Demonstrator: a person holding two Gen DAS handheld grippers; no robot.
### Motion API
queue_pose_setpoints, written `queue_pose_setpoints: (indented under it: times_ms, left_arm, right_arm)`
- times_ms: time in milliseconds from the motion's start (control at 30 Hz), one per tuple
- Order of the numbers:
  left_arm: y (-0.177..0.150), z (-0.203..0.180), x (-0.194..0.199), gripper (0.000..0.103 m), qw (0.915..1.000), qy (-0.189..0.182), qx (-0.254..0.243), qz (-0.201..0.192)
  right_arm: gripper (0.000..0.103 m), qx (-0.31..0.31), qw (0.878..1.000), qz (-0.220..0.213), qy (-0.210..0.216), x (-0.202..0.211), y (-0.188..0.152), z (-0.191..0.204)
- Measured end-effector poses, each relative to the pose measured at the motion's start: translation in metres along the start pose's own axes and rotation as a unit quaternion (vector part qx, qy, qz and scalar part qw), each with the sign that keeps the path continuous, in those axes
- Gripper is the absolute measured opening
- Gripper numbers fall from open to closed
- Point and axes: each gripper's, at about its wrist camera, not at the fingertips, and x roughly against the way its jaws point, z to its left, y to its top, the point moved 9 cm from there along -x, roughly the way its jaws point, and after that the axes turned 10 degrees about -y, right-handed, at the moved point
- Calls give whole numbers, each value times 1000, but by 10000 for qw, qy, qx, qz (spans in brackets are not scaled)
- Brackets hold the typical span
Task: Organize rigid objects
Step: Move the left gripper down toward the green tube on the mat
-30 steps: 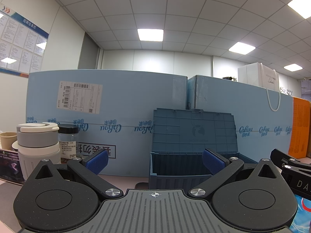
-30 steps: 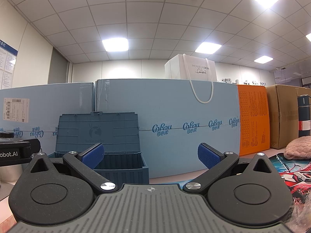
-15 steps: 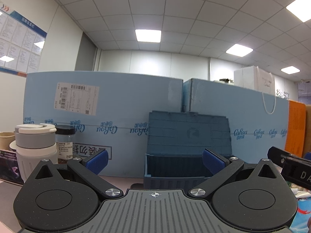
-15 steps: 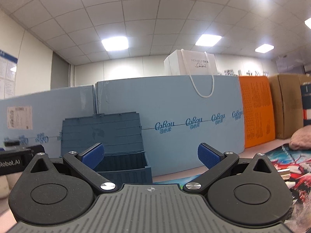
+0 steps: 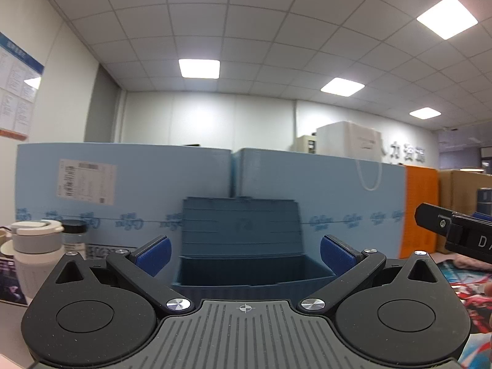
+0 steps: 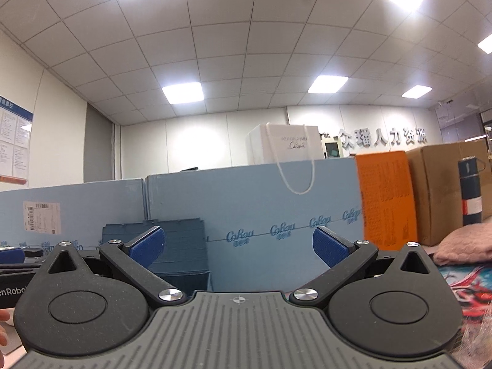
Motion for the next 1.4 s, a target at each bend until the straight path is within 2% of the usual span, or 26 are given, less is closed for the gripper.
queue_pose_setpoints:
  times_ms: [100,300,467,567,600,667,700,733,800,833,867,900,967,1067,1167,1267,1400]
  left_arm:
    - [6,-18,2,103,9994,-348,-37,-23]
    - [11,-51,-6,103,9947,-1024,68,56]
    - [16,-76,-28,103,9886,-1478,183,222]
    - [17,-87,-48,103,9806,-1805,604,465]
    - [15,-90,-58,103,9747,-1960,869,637]
    - [7,-95,-78,103,9574,-2231,1495,1066]
    - [1,-98,-88,103,9458,-2348,1830,1300]
    - [-7,-102,-100,103,9307,-2465,2191,1579]
    - [-21,-109,-121,103,9057,-2595,2684,2008]
    - [-32,-114,-132,103,8928,-2571,2937,2248]
    - [-40,-119,-141,103,8848,-2527,3078,2418]
    - [-46,-124,-149,103,8804,-2480,3144,2542]
    - [-58,-132,-165,103,8779,-2233,3215,2757]
    - [-80,-137,-188,102,8731,-1633,3464,3018]
    - [-93,-135,-204,98,8790,-1012,3544,3026]
    - [-104,-133,-220,88,8857,-528,3480,3027]
    - [-113,-129,-240,81,9041,30,3048,2994]
  right_arm:
    - [103,115,9998,-168,44,12,13,-18]
    - [103,401,9968,-510,-456,30,35,-71]
    - [103,514,9941,-490,-823,31,41,-116]
    - [103,614,9934,-338,-910,21,39,-133]
    - [103,652,9934,-239,-914,17,35,-142]
    - [103,708,9935,-9,-893,7,27,-155]
    - [103,714,9936,110,-872,3,22,-159]
    - [103,698,9936,297,-840,-4,15,-164]
    - [103,554,9937,586,-784,-15,3,-172]
    - [103,417,9934,754,-753,-22,-4,-175]
    - [103,264,9930,915,-698,-28,-10,-178]
    - [103,119,9924,1054,-623,-36,-15,-178]
    - [103,-149,9906,1275,-469,-46,-23,-177]
    - [103,-582,9867,1490,-281,-66,-26,-173]
    - [103,-1069,9812,1601,-126,-84,-27,-168]
    - [103,-1436,9775,1542,16,-94,-33,-167]
    - [103,-1511,9772,1490,-105,-97,-42,-174]
